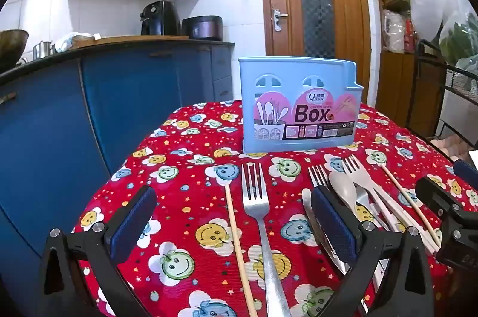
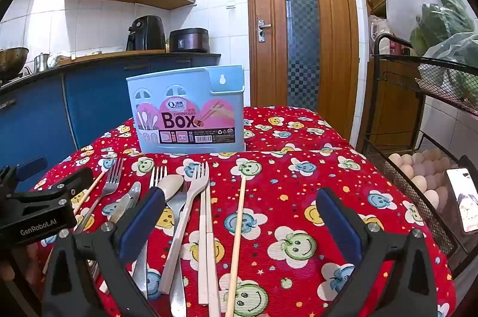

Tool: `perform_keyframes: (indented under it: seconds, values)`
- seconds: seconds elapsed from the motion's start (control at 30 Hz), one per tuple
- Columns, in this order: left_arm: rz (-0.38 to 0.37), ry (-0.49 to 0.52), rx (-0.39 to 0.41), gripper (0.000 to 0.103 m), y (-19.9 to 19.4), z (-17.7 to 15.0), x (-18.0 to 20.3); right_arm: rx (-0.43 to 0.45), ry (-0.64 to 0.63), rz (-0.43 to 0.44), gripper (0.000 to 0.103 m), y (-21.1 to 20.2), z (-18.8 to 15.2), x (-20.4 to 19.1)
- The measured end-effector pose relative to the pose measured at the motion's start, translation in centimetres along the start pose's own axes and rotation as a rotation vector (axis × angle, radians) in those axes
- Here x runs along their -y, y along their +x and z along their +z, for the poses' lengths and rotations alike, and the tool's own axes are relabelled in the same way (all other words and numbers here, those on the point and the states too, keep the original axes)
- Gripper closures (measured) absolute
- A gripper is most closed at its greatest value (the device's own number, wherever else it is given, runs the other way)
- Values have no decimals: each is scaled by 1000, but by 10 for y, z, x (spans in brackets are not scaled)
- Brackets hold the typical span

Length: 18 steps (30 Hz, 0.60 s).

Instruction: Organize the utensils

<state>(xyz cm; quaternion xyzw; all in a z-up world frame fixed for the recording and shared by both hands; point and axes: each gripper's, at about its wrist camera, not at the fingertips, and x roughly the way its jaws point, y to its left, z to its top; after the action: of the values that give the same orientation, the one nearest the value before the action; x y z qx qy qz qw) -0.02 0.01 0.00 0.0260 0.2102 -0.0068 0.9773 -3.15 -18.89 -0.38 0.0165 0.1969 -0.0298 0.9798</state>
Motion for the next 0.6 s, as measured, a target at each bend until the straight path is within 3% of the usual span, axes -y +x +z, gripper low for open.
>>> perform_keyframes:
  seconds: [0.6]
  values:
    - [1,2,7,0,-4,-1,2,-1,2,1,0,0,0,1]
